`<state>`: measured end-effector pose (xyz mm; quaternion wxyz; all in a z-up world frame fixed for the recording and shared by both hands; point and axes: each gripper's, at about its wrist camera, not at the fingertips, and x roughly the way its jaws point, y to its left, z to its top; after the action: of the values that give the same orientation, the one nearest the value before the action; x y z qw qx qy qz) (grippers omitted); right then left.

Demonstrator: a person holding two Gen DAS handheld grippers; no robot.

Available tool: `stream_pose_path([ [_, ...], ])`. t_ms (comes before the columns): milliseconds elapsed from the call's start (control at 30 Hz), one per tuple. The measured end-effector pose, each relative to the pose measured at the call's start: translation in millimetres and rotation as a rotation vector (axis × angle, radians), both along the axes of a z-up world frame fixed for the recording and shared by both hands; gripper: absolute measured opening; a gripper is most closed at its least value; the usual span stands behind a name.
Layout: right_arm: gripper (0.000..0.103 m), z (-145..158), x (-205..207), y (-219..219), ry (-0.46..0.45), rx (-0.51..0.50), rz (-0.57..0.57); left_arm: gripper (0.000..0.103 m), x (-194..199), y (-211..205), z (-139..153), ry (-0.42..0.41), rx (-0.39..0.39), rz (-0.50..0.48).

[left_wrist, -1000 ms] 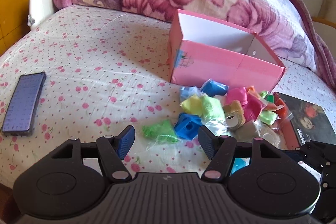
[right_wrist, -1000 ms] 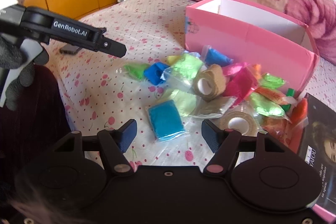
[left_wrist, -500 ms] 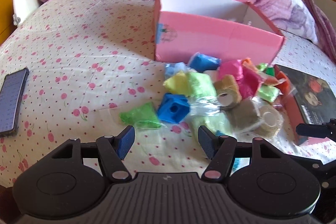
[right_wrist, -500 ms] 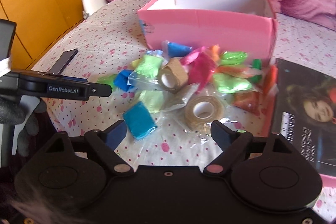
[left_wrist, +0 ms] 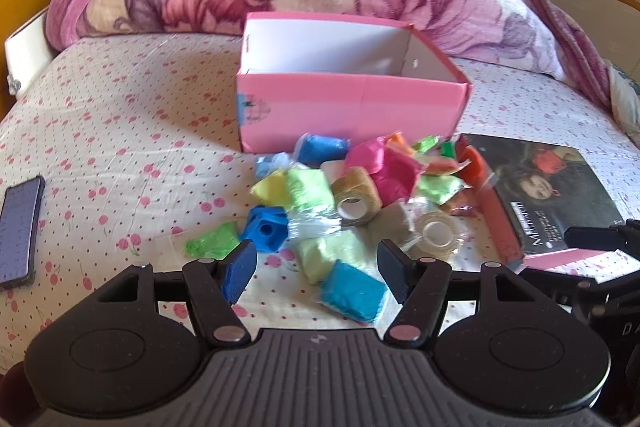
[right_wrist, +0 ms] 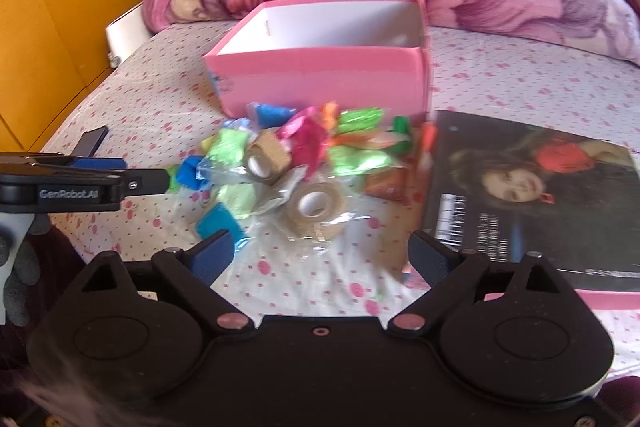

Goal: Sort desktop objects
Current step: 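Grasp the edge of the black MEILIYATOU book with both tools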

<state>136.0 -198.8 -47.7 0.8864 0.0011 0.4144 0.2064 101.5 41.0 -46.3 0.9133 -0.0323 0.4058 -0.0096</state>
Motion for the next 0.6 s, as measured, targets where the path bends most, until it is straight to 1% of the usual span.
stream_pose_path([
  [233,0.095,11,4,-31,-0.027,-0.047,-0.075,0.066,4,-20,2,-0.006,-0.014,-0.027],
  [400,0.096,22,20,-74,-0.040,-0.062,-0.172,0.067,13,-53,-1,-0.012,-0.049,-0.104],
  [600,0.096,18,50,-136,-0.007,-0.099,-0.243,0.067,33,-102,-10,-0.018,-0.109,-0.214],
])
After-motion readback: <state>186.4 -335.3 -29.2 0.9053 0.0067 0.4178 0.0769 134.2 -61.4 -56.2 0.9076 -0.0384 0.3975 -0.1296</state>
